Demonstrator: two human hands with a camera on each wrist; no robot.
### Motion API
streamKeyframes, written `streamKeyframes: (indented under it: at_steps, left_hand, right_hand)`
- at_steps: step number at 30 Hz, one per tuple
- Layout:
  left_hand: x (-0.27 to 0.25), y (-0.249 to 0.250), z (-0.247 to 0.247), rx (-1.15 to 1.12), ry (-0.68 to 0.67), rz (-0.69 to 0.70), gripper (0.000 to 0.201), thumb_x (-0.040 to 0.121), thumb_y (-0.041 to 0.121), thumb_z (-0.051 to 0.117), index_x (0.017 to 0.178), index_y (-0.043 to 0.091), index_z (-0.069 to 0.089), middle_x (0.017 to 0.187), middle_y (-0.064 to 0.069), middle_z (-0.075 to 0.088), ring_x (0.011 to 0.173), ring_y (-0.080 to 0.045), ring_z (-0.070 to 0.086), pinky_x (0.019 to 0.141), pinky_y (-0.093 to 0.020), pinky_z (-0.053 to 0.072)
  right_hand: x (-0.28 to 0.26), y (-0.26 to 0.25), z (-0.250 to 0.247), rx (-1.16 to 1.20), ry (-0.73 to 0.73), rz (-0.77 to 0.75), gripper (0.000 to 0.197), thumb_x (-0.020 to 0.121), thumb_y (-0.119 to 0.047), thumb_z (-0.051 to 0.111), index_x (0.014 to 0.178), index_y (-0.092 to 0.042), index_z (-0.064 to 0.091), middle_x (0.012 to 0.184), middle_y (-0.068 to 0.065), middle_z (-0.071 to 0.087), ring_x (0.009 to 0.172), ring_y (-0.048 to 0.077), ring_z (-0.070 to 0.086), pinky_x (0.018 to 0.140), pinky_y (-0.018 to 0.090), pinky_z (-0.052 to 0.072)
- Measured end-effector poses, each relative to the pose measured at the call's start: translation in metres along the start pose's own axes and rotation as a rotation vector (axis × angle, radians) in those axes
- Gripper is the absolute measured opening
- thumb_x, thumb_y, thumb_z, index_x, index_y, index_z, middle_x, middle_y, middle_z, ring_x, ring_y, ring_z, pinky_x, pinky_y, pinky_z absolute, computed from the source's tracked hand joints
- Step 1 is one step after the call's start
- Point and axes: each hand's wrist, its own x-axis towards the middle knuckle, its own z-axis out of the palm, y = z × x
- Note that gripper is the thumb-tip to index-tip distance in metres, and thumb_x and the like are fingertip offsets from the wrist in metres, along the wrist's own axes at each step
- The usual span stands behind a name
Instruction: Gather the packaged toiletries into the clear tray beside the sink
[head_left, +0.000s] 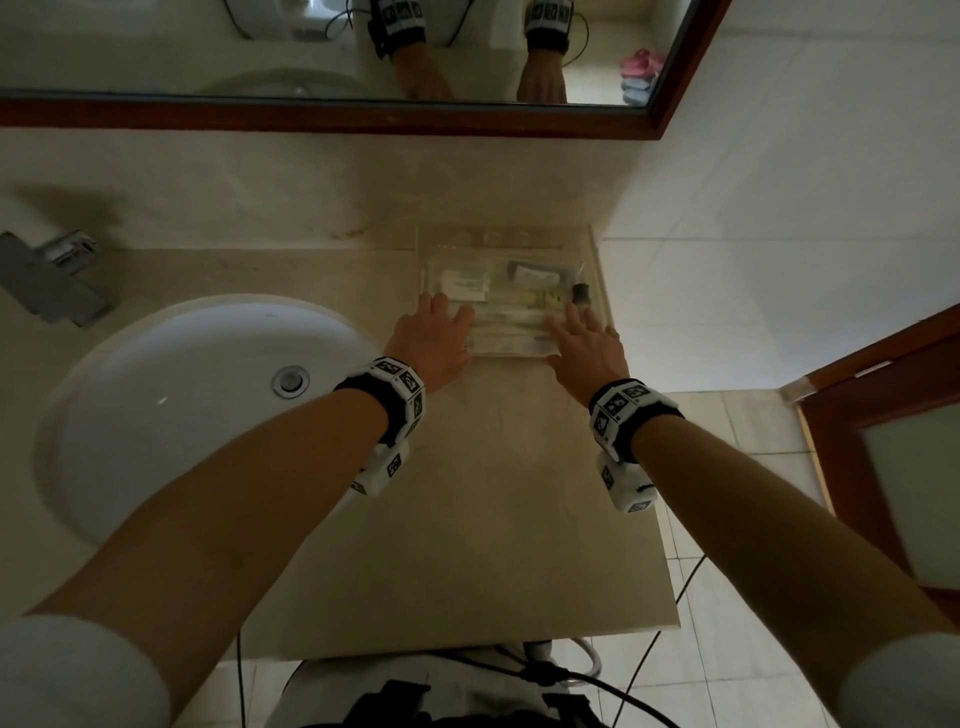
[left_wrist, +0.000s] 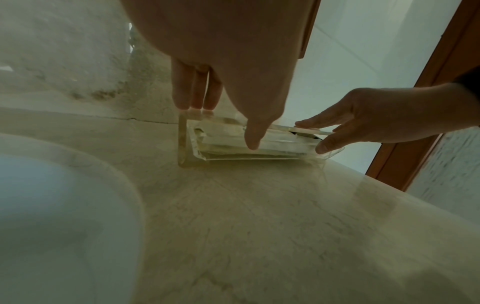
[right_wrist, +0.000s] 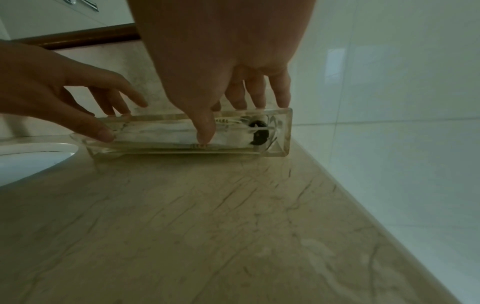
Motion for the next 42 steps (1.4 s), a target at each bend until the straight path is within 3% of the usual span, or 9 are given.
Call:
streamKeyframes:
  at_steps: [7, 11, 15, 17, 30, 33, 36, 39, 42]
  left_hand:
    - [-0.001, 0.002, 0.007, 0.067, 0.061, -0.013, 0.052, 0.097, 0.041, 0.043, 0.14, 0.014, 0.033, 0.131, -0.015, 0.041, 0.117, -0.03, 0.041, 0.072, -0.036, 0.045]
    - [0.005, 0.005, 0.011, 0.04, 0.087, -0.058, 0.04, 0.098, 0.029, 0.046, 0.133, 0.011, 0.042, 0.129, -0.017, 0.044, 0.115, -0.033, 0.044, 0.073, -0.039, 0.048]
    - [0.002, 0.006, 0.006, 0.081, 0.075, -0.015, 0.025, 0.074, 0.028, 0.075, 0.093, 0.014, 0.065, 0.092, -0.012, 0.061, 0.078, -0.026, 0.059, 0.046, -0.028, 0.044]
    - [0.005, 0.005, 0.008, 0.092, 0.082, 0.005, 0.027, 0.064, 0.028, 0.081, 0.085, 0.016, 0.067, 0.081, -0.009, 0.062, 0.066, -0.023, 0.058, 0.04, -0.023, 0.037]
    - [0.01, 0.007, 0.017, 0.147, 0.155, 0.006, 0.021, 0.069, 0.026, 0.076, 0.085, 0.019, 0.065, 0.079, -0.006, 0.06, 0.066, -0.02, 0.056, 0.041, -0.023, 0.034]
    - [0.004, 0.008, 0.015, 0.121, 0.175, -0.035, 0.034, 0.078, 0.036, 0.067, 0.107, 0.018, 0.061, 0.102, -0.009, 0.059, 0.088, -0.024, 0.057, 0.05, -0.027, 0.042]
    - [0.004, 0.005, 0.015, -0.047, 0.082, -0.051, 0.058, 0.086, 0.053, 0.052, 0.132, 0.018, 0.043, 0.129, -0.01, 0.044, 0.116, -0.026, 0.043, 0.076, -0.036, 0.045]
    - [-0.005, -0.004, 0.011, -0.18, 0.045, -0.026, 0.07, 0.083, 0.063, 0.051, 0.139, 0.023, 0.038, 0.141, -0.01, 0.036, 0.128, -0.027, 0.035, 0.101, -0.041, 0.037]
    - [-0.013, -0.012, 0.008, -0.241, 0.011, -0.06, 0.078, 0.082, 0.07, 0.044, 0.147, 0.034, 0.023, 0.156, -0.007, 0.017, 0.142, -0.029, 0.018, 0.112, -0.049, 0.025]
  right_hand:
    - [0.004, 0.003, 0.003, -0.092, 0.035, -0.029, 0.058, 0.094, -0.031, 0.054, 0.145, -0.017, 0.031, 0.149, 0.016, 0.034, 0.137, 0.035, 0.031, 0.103, 0.049, 0.039]
    - [0.01, -0.002, 0.0, -0.111, 0.062, -0.017, 0.042, 0.092, -0.02, 0.053, 0.133, -0.015, 0.044, 0.132, 0.014, 0.051, 0.116, 0.034, 0.05, 0.088, 0.042, 0.046]
    - [0.01, -0.003, 0.001, -0.115, 0.091, -0.012, 0.04, 0.081, -0.012, 0.066, 0.12, -0.014, 0.058, 0.117, 0.015, 0.063, 0.099, 0.034, 0.061, 0.069, 0.037, 0.053]
    - [0.01, -0.003, 0.004, -0.117, 0.115, -0.001, 0.042, 0.074, -0.011, 0.073, 0.114, -0.012, 0.063, 0.112, 0.017, 0.067, 0.094, 0.035, 0.065, 0.064, 0.036, 0.055]
    - [0.008, -0.005, 0.007, -0.066, 0.13, 0.043, 0.04, 0.079, -0.013, 0.072, 0.118, -0.016, 0.063, 0.121, 0.017, 0.064, 0.109, 0.037, 0.062, 0.072, 0.041, 0.057]
    - [0.004, -0.006, 0.003, -0.005, 0.126, 0.05, 0.042, 0.092, -0.02, 0.056, 0.134, -0.018, 0.049, 0.141, 0.015, 0.049, 0.13, 0.035, 0.045, 0.092, 0.044, 0.049]
    - [-0.003, -0.005, 0.004, 0.031, 0.042, 0.049, 0.06, 0.095, -0.04, 0.05, 0.147, -0.02, 0.028, 0.156, 0.013, 0.025, 0.144, 0.033, 0.02, 0.115, 0.045, 0.025]
    - [-0.012, -0.009, 0.0, 0.117, -0.024, 0.079, 0.081, 0.088, -0.056, 0.054, 0.151, -0.022, 0.015, 0.16, 0.011, 0.009, 0.147, 0.032, 0.005, 0.12, 0.047, 0.011]
    - [-0.017, -0.016, -0.011, 0.241, 0.003, 0.12, 0.089, 0.082, -0.062, 0.057, 0.151, -0.028, 0.012, 0.159, 0.009, 0.007, 0.146, 0.032, 0.007, 0.116, 0.055, 0.017]
